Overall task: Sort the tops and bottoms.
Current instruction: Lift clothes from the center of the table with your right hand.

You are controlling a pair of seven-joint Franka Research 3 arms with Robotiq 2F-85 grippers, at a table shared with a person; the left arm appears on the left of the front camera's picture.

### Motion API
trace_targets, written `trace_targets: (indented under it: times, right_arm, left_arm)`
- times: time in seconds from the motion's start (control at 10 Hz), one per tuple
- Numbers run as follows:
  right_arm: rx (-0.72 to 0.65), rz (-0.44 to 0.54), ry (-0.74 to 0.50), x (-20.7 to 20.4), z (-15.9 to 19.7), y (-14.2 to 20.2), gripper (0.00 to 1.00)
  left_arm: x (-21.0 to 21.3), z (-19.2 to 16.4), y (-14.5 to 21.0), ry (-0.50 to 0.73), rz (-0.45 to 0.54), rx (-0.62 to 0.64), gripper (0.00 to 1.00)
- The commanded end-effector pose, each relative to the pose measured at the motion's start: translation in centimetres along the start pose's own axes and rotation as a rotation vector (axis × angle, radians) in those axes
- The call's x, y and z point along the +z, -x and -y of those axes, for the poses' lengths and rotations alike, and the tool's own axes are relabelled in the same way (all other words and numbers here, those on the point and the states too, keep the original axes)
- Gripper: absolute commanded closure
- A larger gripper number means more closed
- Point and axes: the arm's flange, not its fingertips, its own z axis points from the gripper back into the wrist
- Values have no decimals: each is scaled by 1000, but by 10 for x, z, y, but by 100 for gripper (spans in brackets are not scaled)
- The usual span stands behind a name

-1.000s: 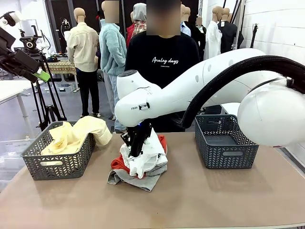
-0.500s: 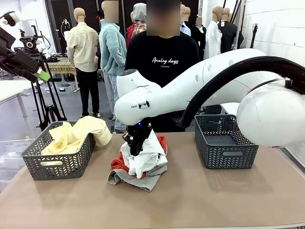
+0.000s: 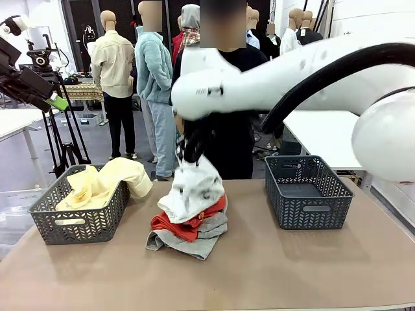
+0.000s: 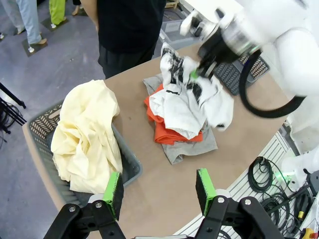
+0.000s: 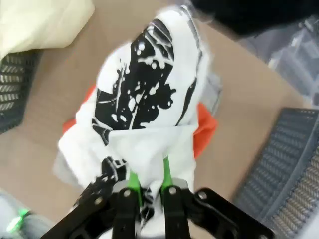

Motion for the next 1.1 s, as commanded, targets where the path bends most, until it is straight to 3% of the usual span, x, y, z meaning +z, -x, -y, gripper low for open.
trace_targets:
  times: [0.0,0.1,0.2,0.6,0.7,1.0]
  right_arm:
    - [78,82,14,47,-14,-19,100]
    - [114,118,-2,62,-19,-21,100]
    - [26,59,3,42,0,-6,100]
    - [52,65,0,45,-2,-9,100]
    - [57,63,4,59,0,-8,100]
    - [126,182,191,147,3,-28,100]
  left_arm:
    - [0,1,0,-12,4,-5,24]
    - [0,1,0,-12,4,-5,24]
    - [0,1,0,-12,4,-5,24]
    - [0,1,0,-12,4,-5,24]
    - [0,1,0,-12,4,-5,24]
    - [0,1,0,-12,4,-5,24]
